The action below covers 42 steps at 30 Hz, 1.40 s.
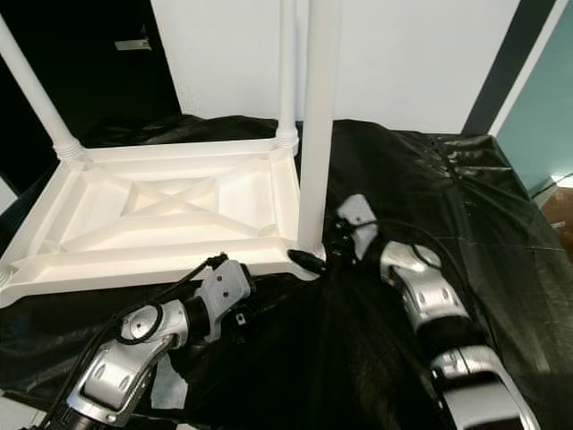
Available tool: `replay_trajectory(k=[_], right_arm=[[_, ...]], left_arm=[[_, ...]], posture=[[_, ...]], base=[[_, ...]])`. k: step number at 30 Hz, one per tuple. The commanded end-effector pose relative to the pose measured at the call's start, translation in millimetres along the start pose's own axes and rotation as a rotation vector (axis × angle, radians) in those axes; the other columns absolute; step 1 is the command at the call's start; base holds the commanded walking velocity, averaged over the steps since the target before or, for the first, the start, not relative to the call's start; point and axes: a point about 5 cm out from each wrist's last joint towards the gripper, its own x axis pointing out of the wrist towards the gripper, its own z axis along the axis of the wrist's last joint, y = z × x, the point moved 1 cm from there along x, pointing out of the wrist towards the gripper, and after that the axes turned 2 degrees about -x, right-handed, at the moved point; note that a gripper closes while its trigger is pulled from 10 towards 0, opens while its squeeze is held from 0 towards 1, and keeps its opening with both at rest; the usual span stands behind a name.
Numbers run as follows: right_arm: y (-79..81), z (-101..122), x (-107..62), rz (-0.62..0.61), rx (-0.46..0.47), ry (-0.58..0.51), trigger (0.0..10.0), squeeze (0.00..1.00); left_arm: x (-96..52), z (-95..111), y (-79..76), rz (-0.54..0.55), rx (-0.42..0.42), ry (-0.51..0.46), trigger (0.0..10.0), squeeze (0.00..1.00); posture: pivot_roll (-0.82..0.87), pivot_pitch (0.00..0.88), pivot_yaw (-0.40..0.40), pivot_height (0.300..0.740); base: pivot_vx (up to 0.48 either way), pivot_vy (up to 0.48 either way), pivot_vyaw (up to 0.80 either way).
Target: Building children table
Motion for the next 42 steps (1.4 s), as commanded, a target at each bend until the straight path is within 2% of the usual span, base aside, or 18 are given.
replay_trajectory(k=[1, 2, 3, 4, 5, 7, 8, 10, 11, 21, 22, 31, 33, 36, 37, 39, 40, 42], right_arm=[[4.2, -5.3, 4.1, 0.040, -0.003, 0.025, 10.0, 0.00], [4.2, -5.3, 4.1, 0.040, -0.003, 0.025, 10.0, 0.00], [2.6, -6.7, 7.5, 0.063, -0.013, 0.040, 10.0, 0.00], [2.6, -6.7, 7.5, 0.063, -0.013, 0.040, 10.0, 0.00], [1.5, -7.5, 8.9, 0.070, -0.017, 0.048, 5.9, 0.00], [1.2, -7.6, 9.1, 0.070, -0.016, 0.049, 5.9, 0.00], [1.0, -7.5, 9.1, 0.069, -0.015, 0.048, 0.8, 0.00], [0.2, -7.8, 9.3, 0.074, -0.015, 0.047, 0.8, 0.00], [-0.8, -8.1, 8.8, 0.073, -0.009, 0.043, 0.0, 0.00], [-0.3, -19.8, 2.6, -0.009, 0.078, 0.061, 0.0, 0.00], [1.2, -23.9, 2.1, -0.041, 0.079, 0.079, 10.0, 0.00], [19.7, -32.8, 6.5, -0.275, 0.123, 0.099, 10.0, 0.00], [32.0, -37.9, 9.2, -0.414, 0.164, 0.122, 10.0, 0.00], [36.4, -39.4, 9.8, -0.462, 0.178, 0.130, 10.0, 0.00], [44.5, -42.0, 10.0, -0.596, 0.219, 0.151, 10.0, 0.00], [44.5, -42.0, 10.0, -0.596, 0.219, 0.151, 10.0, 0.00], [47.5, -42.9, 8.0, -0.719, 0.251, 0.169, 10.0, 0.00], [47.5, -42.9, 8.0, -0.719, 0.251, 0.169, 10.0, 0.00]], left_arm=[[-1.9, -1.8, -4.3, -0.034, -0.019, 0.016, 10.0, 1.00], [-1.9, -1.8, -4.3, -0.034, -0.019, 0.016, 10.0, 1.00], [-0.5, 0.0, -2.9, -0.004, 0.024, 0.012, 10.0, 0.00], [-0.5, 0.0, -2.9, -0.004, 0.024, 0.012, 10.0, 0.00], [0.5, 1.2, -3.1, 0.002, 0.047, 0.008, 10.0, 0.00], [0.6, 1.6, -3.9, -0.004, 0.053, 0.007, 10.0, 0.00], [0.8, 1.6, -4.3, -0.006, 0.053, 0.007, 10.0, 0.00], [1.0, 1.6, -4.5, -0.007, 0.052, 0.008, 10.0, 0.00], [1.4, 1.6, -4.4, -0.004, 0.055, 0.007, 10.0, 0.00], [4.6, -0.9, -4.8, -0.006, 0.077, 0.038, 10.0, 0.00], [5.0, -1.1, -5.8, -0.013, 0.069, 0.040, 10.0, 0.00], [5.2, -1.1, -10.6, -0.034, 0.060, 0.032, 10.0, 0.00], [4.9, -1.5, -12.7, -0.042, 0.056, 0.032, 10.0, 0.00], [4.9, -1.7, -13.6, -0.047, 0.055, 0.031, 10.0, 0.00], [4.5, -2.0, -14.3, -0.051, 0.053, 0.033, 10.0, 0.00], [4.5, -2.0, -14.3, -0.051, 0.053, 0.033, 10.0, 0.00], [4.2, -2.0, -14.4, -0.053, 0.053, 0.034, 10.0, 0.00], [4.2, -2.0, -14.4, -0.053, 0.053, 0.034, 10.0, 0.00]], posture=[[0.02, 0.000, -0.040, 0.740], [0.02, 0.000, -0.040, 0.740], [0.03, 0.000, -0.040, 0.740], [0.03, 0.000, -0.040, 0.740], [0.03, 0.000, -0.039, 0.740], [0.03, 0.000, -0.039, 0.740], [0.03, 0.000, -0.039, 0.740], [0.03, 0.000, -0.039, 0.740], [0.03, 0.000, -0.038, 0.740], [0.00, 0.000, -0.032, 0.740], [-0.01, 0.000, -0.032, 0.740], [-0.02, 0.000, -0.029, 0.740], [-0.03, 0.000, -0.029, 0.740], [-0.03, 0.000, -0.028, 0.740], [-0.03, 0.000, -0.026, 0.740], [-0.03, 0.000, -0.026, 0.740], [-0.03, 0.000, -0.025, 0.740], [-0.03, 0.000, -0.025, 0.740]], base=[[0.000, 0.000, 0.00], [0.000, 0.000, 0.00], [0.000, 0.000, 0.00], [0.000, 0.000, 0.00], [0.000, 0.000, 0.00], [0.000, 0.000, 0.00], [0.000, 0.000, 0.00], [0.000, 0.000, 0.00], [0.000, 0.000, 0.00], [0.000, 0.000, 0.00], [0.000, 0.000, 0.00], [0.000, 0.000, 0.00], [0.000, 0.000, 0.00], [0.000, 0.000, 0.00], [0.000, 0.000, 0.00], [0.000, 0.000, 0.00], [0.000, 0.000, 0.00], [0.000, 0.000, 0.00]])
